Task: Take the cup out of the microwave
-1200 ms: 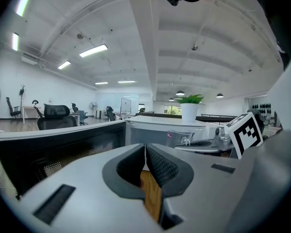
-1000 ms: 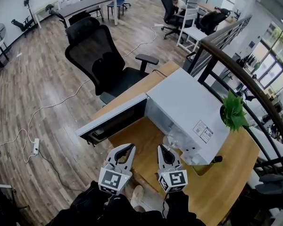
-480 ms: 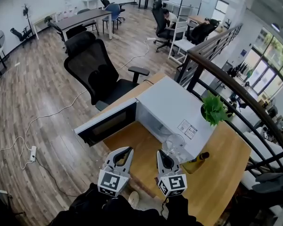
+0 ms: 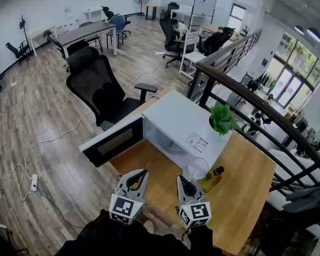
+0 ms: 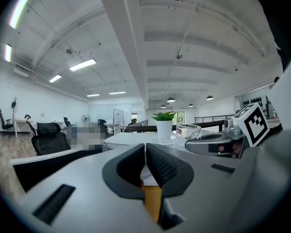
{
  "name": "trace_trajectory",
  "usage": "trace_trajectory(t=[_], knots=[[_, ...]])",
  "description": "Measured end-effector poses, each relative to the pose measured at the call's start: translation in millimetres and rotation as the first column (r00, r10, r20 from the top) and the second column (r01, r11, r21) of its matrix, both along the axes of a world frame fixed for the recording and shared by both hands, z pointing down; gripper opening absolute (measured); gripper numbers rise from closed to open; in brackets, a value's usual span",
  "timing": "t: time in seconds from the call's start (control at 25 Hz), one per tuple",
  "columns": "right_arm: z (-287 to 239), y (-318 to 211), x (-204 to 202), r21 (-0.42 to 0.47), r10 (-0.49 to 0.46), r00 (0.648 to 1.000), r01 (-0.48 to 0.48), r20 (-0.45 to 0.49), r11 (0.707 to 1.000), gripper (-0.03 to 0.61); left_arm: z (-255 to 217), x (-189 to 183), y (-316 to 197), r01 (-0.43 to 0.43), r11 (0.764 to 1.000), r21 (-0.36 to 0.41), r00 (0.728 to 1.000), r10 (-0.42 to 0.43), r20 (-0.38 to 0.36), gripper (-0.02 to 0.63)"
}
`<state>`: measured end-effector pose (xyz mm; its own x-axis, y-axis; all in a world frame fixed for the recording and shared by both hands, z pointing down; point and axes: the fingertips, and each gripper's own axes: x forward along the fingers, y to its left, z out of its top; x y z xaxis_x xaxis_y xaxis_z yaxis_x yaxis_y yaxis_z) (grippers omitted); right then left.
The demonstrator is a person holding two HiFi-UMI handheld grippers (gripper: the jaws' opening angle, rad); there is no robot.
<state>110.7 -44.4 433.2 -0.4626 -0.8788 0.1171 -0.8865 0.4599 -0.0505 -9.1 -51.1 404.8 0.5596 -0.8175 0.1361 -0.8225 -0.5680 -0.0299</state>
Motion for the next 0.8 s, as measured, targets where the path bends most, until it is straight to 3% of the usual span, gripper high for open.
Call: trace_trajectory(t=[0.4, 0.8], knots=[[1.9, 39.0, 19.2, 0.013, 0.043, 0.999, -0.043, -0.007, 0.999, 0.018, -1.0, 9.1, 27.0, -0.023, 1.0, 0.013, 1.0, 0.023, 0.009, 0.031], [-4.8, 45.8, 21.2, 0.023, 0.056, 0.998, -0.056, 0.007, 0.998, 0.018, -6.1, 11.3, 31.6, -0.033, 0.999, 0.017, 0.999, 0.033, 0.014, 0.031]])
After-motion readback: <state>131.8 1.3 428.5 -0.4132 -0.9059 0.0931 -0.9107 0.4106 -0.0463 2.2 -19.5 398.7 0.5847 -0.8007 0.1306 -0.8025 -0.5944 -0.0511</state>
